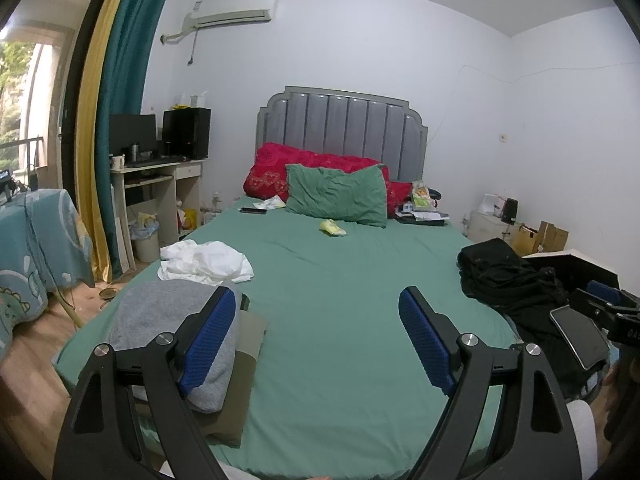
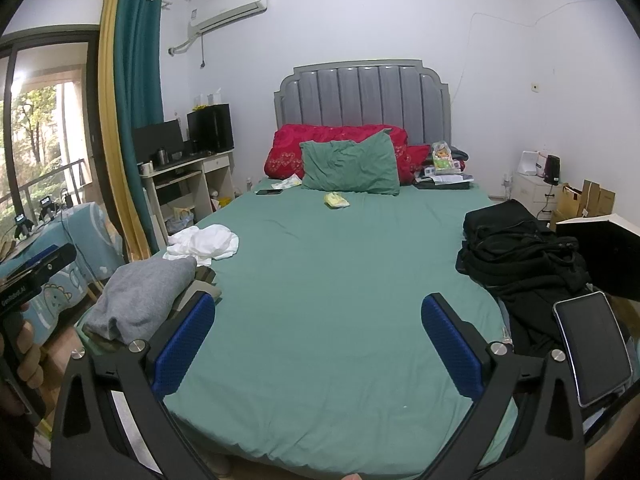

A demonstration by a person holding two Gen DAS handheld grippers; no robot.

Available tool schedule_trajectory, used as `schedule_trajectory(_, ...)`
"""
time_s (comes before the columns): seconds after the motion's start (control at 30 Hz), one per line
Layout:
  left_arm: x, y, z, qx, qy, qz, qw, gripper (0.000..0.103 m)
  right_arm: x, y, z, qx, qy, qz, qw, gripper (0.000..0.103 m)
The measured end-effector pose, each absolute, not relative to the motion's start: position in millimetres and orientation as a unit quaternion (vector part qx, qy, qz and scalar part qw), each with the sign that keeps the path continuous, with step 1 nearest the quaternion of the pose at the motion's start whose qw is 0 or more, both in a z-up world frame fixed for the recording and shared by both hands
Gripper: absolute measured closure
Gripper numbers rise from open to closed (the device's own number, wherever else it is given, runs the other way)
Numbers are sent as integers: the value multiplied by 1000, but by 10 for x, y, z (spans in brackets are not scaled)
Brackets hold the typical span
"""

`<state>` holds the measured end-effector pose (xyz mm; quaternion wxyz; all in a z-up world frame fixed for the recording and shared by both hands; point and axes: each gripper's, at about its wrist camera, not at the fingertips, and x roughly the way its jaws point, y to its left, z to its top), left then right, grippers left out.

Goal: Fold large clothes

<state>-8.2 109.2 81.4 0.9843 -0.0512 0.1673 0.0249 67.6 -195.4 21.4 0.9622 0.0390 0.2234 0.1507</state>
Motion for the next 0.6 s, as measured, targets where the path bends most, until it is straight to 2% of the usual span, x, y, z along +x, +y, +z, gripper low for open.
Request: schedule_trajectory(0.6,-78,1118,817,-50,165,22,985,17,643,-1923,218,39,224,149,962,1)
